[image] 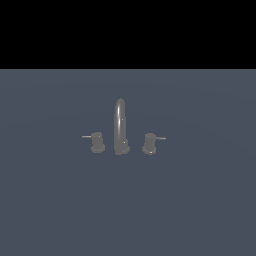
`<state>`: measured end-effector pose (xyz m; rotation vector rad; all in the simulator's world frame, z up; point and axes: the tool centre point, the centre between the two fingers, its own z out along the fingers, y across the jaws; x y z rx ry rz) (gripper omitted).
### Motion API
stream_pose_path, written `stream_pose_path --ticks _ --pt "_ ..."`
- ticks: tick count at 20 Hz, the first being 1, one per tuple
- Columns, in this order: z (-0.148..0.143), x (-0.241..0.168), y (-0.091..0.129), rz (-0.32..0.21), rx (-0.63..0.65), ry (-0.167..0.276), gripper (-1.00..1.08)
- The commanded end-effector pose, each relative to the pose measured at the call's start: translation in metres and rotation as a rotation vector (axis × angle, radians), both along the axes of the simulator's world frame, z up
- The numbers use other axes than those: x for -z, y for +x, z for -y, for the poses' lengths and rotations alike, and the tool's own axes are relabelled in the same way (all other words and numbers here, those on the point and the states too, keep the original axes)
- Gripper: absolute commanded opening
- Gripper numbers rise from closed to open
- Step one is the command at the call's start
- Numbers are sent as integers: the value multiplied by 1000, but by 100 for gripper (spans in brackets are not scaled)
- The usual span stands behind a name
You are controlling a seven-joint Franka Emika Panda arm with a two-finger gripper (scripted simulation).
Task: Turn on the faucet by rotating a designated handle.
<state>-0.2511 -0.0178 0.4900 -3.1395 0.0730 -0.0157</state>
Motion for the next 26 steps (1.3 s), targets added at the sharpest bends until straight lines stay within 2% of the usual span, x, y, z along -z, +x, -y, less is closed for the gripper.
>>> stream_pose_path --ticks 1,13,19,26 --pt "0 0 0 0 0 0 -100" --pt "-8 25 16 -1 90 1 -100" --pt "-15 56 38 -1 204 2 -100" --pt "-23 105 74 -3 380 4 -100"
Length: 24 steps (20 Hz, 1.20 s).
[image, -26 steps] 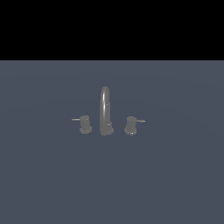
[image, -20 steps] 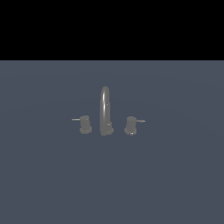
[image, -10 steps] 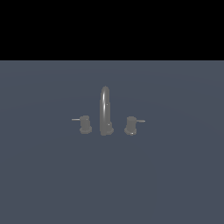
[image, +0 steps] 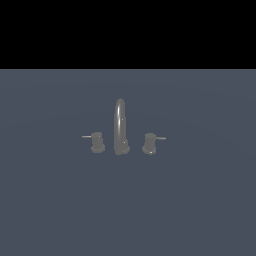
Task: Turn on the faucet by rotating a designated handle.
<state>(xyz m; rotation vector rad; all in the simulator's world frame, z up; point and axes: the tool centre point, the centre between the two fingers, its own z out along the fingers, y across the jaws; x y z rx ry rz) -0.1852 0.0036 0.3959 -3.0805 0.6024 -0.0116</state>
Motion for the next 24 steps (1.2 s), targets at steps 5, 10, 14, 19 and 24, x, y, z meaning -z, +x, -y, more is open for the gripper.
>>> stream_pose_path --ticks 5,10,14,19,24 --pt "-3 47 35 -1 169 2 -100" --pt "0 83 62 -2 298 4 -100" --pt "4 111 83 -2 398 5 -100" --pt "12 145 107 -3 521 6 -100" --pt "24 179 131 -4 644 6 -100"
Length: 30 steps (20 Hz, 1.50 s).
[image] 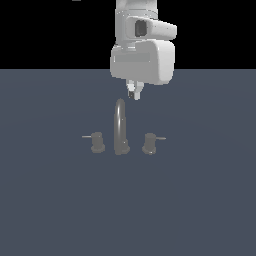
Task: Turn on the faucet by rotating a designated handle.
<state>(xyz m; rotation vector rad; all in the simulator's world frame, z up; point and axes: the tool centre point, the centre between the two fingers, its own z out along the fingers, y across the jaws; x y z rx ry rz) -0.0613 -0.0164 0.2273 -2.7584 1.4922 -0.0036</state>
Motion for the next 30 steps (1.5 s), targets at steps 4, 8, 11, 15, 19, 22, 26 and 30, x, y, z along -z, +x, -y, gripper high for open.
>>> stream_pose_path --ticks 4,8,11,15,19,22,26,30 --pt "15 38 25 -1 138 -1 -100" --pt "29 66 43 -2 241 -2 -100" --pt "42 88 55 -3 320 -3 -100" --pt "58 115 69 -4 418 -5 -100" --pt "73 136 79 -4 499 -5 -100" --pt "82 149 85 -5 547 -5 -100" --pt "91 161 90 -5 593 -4 -100" --pt "96 166 92 -5 616 -3 -100"
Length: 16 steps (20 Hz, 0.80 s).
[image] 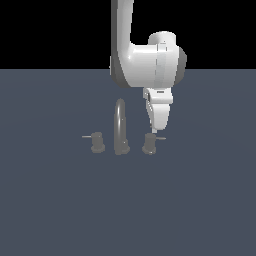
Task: Turn on the faucet by rotating a designated handle.
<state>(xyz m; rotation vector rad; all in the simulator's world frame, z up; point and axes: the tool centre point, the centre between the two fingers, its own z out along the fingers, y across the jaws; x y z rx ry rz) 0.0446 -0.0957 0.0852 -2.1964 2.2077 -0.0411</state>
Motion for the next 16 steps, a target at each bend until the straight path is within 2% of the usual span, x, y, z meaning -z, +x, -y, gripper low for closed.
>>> stream_pose_path --ticks 1,10,11,16 --pt "17 25 -13 -38 34 -1 -100" --pt "16 22 -14 -38 26 0 -100" --pt "0 0 1 1 3 1 -100" --pt "15 10 -22 -17 14 1 -100"
